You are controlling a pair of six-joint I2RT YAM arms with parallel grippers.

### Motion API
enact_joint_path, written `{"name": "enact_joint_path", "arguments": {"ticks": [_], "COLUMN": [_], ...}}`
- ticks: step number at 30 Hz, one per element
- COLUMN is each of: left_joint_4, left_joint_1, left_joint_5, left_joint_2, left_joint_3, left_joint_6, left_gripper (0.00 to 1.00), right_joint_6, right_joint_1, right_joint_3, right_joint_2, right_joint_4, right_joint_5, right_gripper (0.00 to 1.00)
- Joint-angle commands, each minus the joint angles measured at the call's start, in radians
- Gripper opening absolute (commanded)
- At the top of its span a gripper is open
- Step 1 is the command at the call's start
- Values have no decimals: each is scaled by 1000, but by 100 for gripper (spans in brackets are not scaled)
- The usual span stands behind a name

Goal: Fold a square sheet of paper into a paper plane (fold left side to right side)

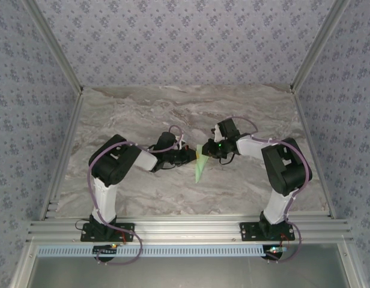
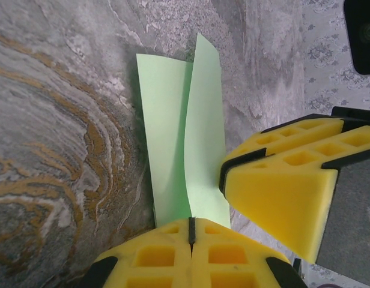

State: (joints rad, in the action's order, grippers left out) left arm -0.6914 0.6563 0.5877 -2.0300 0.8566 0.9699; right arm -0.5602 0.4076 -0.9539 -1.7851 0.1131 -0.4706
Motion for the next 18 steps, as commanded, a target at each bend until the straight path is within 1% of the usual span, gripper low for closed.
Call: {"name": "enact_joint_path", "arguments": {"ticks": [1,7,18], "left_joint_4": [39,50,52], "left_joint_1": [-7,-6,-6], "left_joint_5": [-43,-40,-34], "left_joint_2": [-51,-57,-58], "left_joint_3": [10,23,33], "left_joint_6": [-32,-34,-30], "left_gripper": [0,0,1], "right_joint_6": [9,27,38], "right_joint_1": [1,2,2], "right_joint_3": [-34,-39,-36], "right_joint_2": [-15,-24,-30], "right_joint_4": [10,57,91], "right_joint_5": [23,53,93], "right_gripper": [17,17,17]}}
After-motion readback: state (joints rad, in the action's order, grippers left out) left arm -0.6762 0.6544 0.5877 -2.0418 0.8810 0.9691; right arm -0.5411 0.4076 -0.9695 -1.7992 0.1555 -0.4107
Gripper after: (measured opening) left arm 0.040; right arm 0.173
